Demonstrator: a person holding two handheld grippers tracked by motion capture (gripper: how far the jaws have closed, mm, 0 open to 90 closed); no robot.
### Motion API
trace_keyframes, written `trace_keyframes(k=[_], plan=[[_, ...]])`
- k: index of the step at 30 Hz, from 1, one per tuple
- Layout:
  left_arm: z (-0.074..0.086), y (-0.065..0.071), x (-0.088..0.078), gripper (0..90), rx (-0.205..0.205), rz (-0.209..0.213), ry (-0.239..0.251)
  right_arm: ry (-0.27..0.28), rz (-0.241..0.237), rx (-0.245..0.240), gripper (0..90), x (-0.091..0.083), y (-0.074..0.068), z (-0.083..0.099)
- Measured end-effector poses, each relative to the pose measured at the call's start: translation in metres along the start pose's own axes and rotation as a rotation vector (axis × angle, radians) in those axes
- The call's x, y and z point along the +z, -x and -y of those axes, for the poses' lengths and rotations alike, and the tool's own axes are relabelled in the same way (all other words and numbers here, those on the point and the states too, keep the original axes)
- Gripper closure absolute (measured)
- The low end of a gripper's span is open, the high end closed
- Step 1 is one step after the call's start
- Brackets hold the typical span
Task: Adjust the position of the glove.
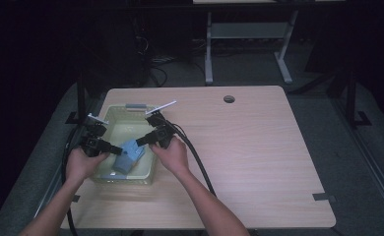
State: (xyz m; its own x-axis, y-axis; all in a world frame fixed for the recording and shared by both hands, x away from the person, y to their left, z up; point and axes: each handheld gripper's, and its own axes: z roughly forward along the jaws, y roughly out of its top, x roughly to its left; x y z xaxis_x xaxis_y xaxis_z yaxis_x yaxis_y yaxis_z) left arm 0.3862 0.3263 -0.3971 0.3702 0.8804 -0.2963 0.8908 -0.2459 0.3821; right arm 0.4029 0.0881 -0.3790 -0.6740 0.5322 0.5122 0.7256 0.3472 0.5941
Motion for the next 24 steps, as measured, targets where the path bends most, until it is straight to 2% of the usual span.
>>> trace_keyframes(k=[5,9,11,14,18,23,24], plan=[[-0.003,0.001,0.013,77.9,0.001,-0.026,-0.060,0.005,-0.006,0.004,77.2,-0.001,0.000,0.000],[-0.004,0.002,0.023,77.8,0.042,-0.075,-0.136,0.005,-0.007,0.001,77.0,-0.002,0.001,0.000],[-0.005,0.002,0.026,75.9,0.049,-0.073,-0.159,0.003,-0.008,0.000,76.8,-0.003,0.001,0.000],[-0.006,0.004,0.022,72.9,0.044,-0.073,-0.126,0.006,-0.006,0.001,76.3,-0.005,0.001,0.000],[-0.007,0.006,0.013,69.8,0.024,-0.051,-0.060,0.014,-0.004,-0.004,75.2,-0.007,0.003,-0.001],[-0.007,0.002,0.005,67.2,0.000,0.008,-0.012,0.017,0.003,-0.010,72.3,-0.013,0.003,-0.001],[-0.007,0.002,0.004,67.0,-0.020,0.027,0.005,0.017,0.001,-0.001,71.9,-0.014,0.003,-0.001]])
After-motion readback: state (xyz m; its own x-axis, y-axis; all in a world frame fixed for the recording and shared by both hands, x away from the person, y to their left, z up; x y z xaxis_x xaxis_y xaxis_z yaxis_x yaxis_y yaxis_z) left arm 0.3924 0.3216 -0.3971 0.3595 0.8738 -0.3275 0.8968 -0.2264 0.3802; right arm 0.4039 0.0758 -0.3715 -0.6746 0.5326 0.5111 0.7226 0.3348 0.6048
